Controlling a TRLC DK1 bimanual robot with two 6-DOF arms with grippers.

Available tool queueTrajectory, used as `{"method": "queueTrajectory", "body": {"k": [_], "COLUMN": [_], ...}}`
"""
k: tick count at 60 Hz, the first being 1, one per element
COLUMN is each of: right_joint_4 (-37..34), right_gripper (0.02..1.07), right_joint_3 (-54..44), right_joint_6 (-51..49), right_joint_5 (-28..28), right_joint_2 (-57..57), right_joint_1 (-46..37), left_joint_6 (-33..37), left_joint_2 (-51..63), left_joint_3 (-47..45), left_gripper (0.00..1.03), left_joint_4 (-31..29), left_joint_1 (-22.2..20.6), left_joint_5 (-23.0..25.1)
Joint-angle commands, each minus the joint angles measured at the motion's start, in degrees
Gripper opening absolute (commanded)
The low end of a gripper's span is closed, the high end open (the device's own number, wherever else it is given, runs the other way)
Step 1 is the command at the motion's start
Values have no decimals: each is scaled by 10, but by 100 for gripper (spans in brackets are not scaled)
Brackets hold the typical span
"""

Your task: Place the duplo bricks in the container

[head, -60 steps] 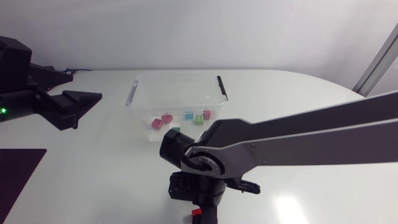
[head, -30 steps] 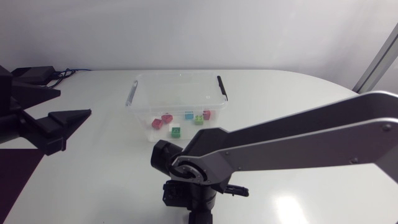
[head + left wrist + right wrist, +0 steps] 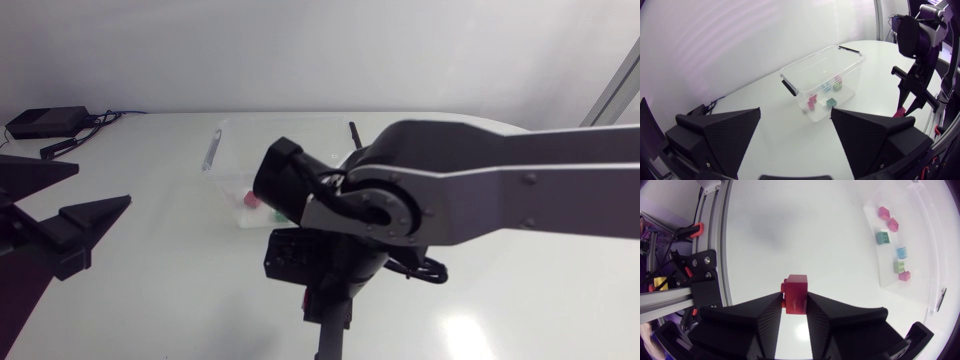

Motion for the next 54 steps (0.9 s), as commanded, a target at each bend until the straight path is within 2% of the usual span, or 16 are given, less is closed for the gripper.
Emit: {"method": "queueTrajectory", "body": {"k": [1, 12, 22, 28, 44, 49, 52, 54], "right_joint_4": [-12, -20, -11, 12, 100, 132, 144, 145], "right_gripper": [30, 30, 30, 30, 31, 41, 58, 74], "right_joint_3": [12, 101, 207, 251, 297, 301, 301, 302], "right_joint_6": [12, 9, 19, 36, 79, 92, 99, 101], "right_joint_5": [3, 4, 2, 2, 24, 48, 58, 64], "right_joint_2": [-15, -20, 27, 58, 140, 164, 174, 179], "right_joint_1": [-10, -77, -142, -169, -214, -224, -228, -230], "left_joint_6": [13, 6, 5, 6, -3, -9, -11, -11], "left_joint_2": [-12, -45, -90, -112, -143, -153, -158, -161], "left_joint_3": [-20, -27, -54, -60, -66, -68, -69, -70], "left_gripper": [98, 98, 98, 98, 98, 98, 98, 98], "left_joint_4": [-9, -31, -48, -57, -78, -80, -80, -81], "left_joint_1": [4, 4, 16, 34, 41, 41, 42, 46], "left_joint_5": [2, 2, 2, 2, 2, 2, 2, 2]}}
